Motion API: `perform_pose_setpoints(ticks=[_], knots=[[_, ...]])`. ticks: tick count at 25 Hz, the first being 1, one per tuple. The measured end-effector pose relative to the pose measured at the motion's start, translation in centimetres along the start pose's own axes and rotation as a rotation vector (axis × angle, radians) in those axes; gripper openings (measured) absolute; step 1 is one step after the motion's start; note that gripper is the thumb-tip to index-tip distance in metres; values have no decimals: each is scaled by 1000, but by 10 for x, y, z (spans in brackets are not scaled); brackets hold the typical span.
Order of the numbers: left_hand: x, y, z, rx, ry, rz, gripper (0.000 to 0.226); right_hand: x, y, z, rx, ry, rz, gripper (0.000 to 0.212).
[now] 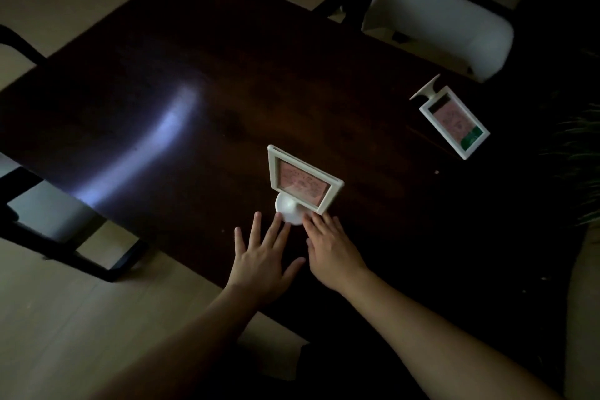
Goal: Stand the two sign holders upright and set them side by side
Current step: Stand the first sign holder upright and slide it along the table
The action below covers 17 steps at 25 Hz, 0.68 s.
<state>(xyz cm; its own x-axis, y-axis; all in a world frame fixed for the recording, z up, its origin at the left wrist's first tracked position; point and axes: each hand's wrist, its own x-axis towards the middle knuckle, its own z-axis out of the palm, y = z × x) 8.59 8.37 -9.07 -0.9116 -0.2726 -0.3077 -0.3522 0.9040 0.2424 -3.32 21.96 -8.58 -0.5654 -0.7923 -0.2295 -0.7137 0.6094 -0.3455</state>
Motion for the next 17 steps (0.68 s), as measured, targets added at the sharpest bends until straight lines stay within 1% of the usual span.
perform_pose_setpoints(ticks=[6,11,17], knots=[[-9,-79,-21,7,-4,59,82,27,-74,17,-21,19,74,59],[-12,-148,-41,46,-8,107,78,55,-135,25,12,9,98,59],[-8,-207,-66,78,-39,136,75,88,-184,27,17,-11,114,62]])
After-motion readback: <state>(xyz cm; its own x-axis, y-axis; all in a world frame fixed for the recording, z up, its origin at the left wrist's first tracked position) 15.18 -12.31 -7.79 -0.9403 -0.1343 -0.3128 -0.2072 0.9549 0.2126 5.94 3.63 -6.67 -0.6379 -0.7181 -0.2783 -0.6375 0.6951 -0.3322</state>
